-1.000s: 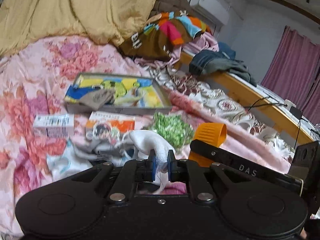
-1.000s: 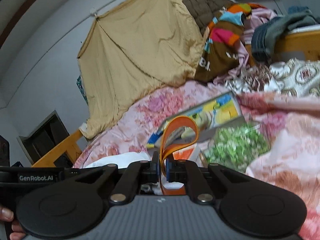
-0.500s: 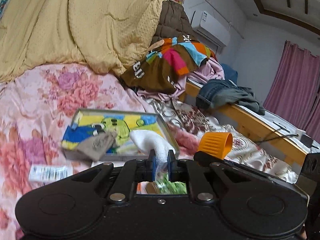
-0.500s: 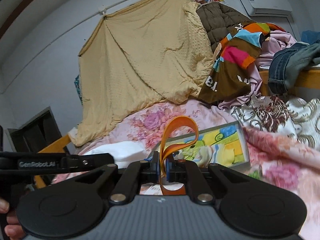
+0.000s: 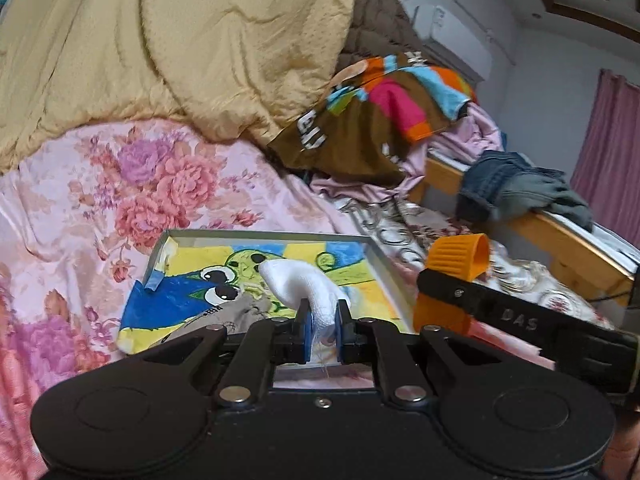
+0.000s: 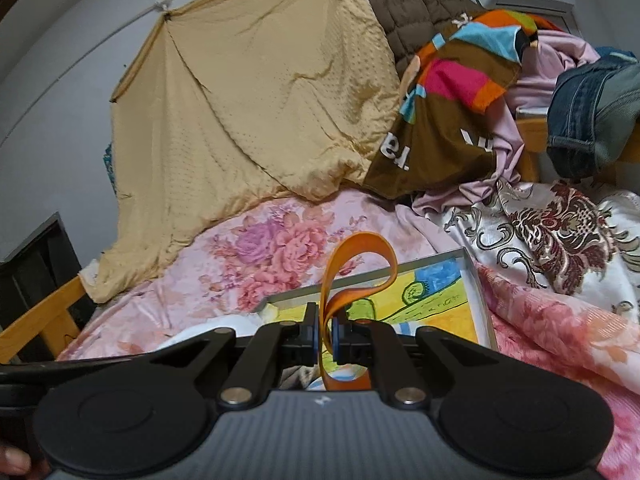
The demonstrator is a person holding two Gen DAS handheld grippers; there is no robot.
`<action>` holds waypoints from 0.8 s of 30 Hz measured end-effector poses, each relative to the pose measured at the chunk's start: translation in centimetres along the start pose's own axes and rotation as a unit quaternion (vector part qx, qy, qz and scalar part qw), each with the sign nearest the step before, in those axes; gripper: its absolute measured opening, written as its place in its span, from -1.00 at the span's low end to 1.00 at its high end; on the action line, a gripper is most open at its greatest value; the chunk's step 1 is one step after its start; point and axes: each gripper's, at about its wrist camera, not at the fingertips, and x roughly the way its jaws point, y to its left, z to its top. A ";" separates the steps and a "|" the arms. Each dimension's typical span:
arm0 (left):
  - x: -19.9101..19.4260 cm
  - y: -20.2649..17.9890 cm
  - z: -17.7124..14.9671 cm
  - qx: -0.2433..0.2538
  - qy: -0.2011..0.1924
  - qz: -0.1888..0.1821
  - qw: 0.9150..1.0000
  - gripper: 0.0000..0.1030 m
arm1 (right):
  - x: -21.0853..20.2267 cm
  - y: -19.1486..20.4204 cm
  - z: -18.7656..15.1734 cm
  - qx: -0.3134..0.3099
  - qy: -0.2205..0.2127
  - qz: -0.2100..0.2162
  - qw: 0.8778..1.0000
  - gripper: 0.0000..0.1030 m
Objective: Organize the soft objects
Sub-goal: 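Lift and carry the white towel and orange strap over the tray with both tools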
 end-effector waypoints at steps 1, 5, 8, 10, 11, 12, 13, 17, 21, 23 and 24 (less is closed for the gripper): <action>1.0 0.3 0.0 -0.003 0.001 0.002 1.000 -0.79 | 0.7 -0.3 -0.1 0.000 0.005 -0.002 1.000 -0.87; 5.2 0.9 0.1 -0.012 0.011 0.007 1.000 -0.79 | 2.8 -2.3 -0.6 0.020 0.026 -0.008 0.999 -0.87; 7.6 0.9 0.0 -0.012 0.020 0.009 1.000 -0.78 | 3.9 -3.9 -0.9 0.046 0.039 -0.017 0.998 -0.87; 8.8 0.9 -0.3 -0.014 0.024 0.009 1.000 -0.78 | 4.5 -4.5 -0.9 0.054 0.043 -0.021 0.997 -0.87; 9.3 0.9 -0.4 -0.015 0.026 0.009 1.000 -0.78 | 4.9 -4.7 -0.9 0.059 0.046 -0.021 0.997 -0.87; 9.8 0.9 -0.6 -0.015 0.028 0.011 0.999 -0.78 | 5.2 -4.9 -0.9 0.063 0.050 -0.020 0.997 -0.87; 10.1 0.8 -0.7 -0.015 0.030 0.012 0.999 -0.78 | 5.4 -5.0 -1.0 0.065 0.053 -0.020 0.996 -0.86; 11.5 0.9 -1.2 -0.019 0.042 0.017 0.999 -0.78 | 6.6 -5.2 -1.4 0.071 0.070 -0.019 0.995 -0.85; 12.4 1.1 -1.9 -0.023 0.056 0.023 0.998 -0.78 | 7.2 -5.6 -1.3 0.082 0.086 -0.023 0.993 -0.73; 12.9 1.3 -2.3 -0.024 0.066 0.028 0.997 -0.77 | 7.5 -5.9 -1.4 0.089 0.097 -0.025 0.991 -0.68; 13.1 1.3 -2.5 -0.025 0.069 0.029 0.997 -0.77 | 7.5 -6.0 -1.4 0.093 0.100 -0.026 0.990 -0.64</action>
